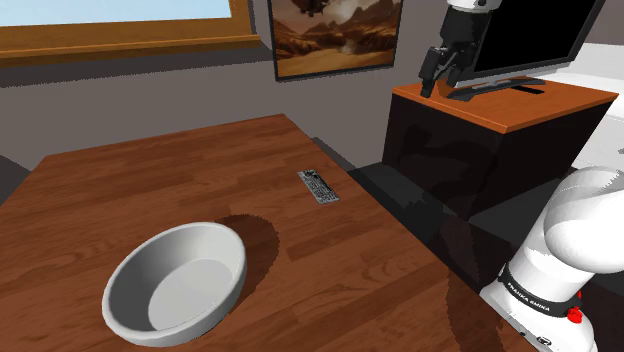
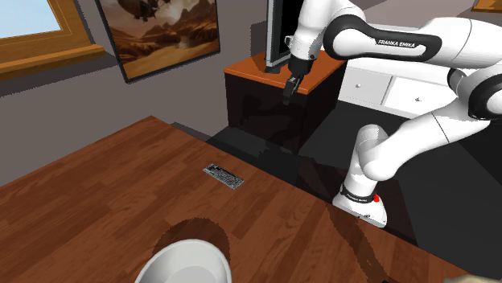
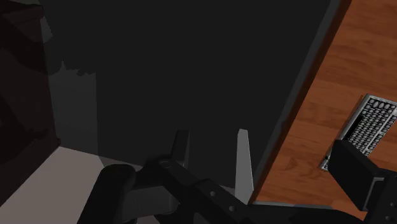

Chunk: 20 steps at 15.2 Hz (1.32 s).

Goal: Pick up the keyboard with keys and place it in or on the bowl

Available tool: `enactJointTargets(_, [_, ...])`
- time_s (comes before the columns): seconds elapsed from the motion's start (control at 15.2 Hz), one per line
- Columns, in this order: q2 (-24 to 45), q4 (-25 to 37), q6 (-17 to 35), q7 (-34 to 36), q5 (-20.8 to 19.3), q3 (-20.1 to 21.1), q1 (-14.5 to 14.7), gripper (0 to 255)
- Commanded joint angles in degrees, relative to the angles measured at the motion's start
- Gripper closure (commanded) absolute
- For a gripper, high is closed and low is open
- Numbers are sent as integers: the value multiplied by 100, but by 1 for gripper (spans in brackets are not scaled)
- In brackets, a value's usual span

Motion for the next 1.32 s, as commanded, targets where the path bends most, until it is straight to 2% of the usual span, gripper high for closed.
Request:
enactJointTargets(0.0, [0,0,0,0,0,0,0,0])
enactJointTargets(0.66, [1471,-192,1340,645,498,378,228,0])
enactJointTargets(1.25, [3150,210,2388,1111,830,702,421,0])
